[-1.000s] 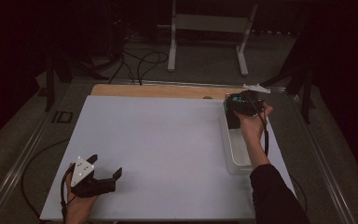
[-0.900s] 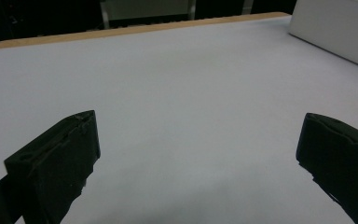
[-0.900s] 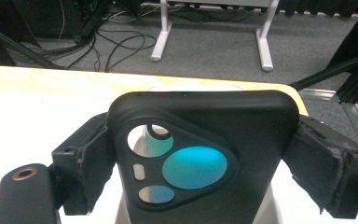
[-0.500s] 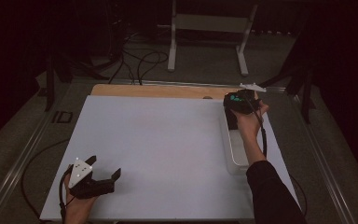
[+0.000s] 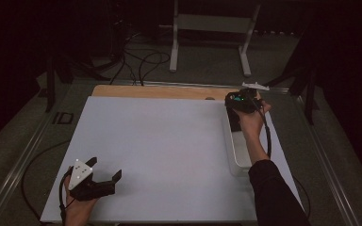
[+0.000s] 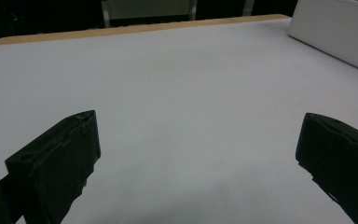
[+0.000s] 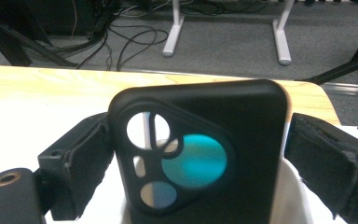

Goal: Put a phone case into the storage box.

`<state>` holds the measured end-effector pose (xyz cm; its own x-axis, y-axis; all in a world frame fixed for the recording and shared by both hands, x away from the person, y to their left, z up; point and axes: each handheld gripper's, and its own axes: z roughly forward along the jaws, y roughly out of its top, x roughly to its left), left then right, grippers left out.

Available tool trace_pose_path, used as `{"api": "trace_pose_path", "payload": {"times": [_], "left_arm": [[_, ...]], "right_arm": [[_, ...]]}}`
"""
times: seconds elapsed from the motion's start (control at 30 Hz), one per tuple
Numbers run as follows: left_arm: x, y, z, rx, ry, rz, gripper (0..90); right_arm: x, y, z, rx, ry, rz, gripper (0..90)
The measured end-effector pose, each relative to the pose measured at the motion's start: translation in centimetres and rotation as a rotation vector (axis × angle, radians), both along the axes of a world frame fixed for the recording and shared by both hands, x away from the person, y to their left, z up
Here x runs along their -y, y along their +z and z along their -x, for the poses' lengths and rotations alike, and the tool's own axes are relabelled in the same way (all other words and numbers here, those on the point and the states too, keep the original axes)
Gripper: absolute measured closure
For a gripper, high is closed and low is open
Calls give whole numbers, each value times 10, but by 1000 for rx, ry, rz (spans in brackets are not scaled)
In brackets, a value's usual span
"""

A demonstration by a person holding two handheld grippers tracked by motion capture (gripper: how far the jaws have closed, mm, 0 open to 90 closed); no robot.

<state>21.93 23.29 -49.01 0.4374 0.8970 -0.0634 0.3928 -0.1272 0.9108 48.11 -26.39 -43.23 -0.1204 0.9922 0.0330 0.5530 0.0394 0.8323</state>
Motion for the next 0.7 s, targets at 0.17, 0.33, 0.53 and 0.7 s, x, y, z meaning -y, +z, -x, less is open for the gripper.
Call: {"api": "trace_pose_path", "payload": {"times": [0.17,0.33,0.53,0.7], "left_arm": [[0,0,0,1,1,-1,3],[0,1,0,2,5,0,2],[1,1,-1,1,2,-7,2],[1,1,-2,2,3,-12,2]], "right_arm": [[8,10,6,42,-22,-14,80],[12,17,15,64,-3,-17,81],[12,24,35,93,43,-38,85],[10,29,55,116,100,-39,85]]}}
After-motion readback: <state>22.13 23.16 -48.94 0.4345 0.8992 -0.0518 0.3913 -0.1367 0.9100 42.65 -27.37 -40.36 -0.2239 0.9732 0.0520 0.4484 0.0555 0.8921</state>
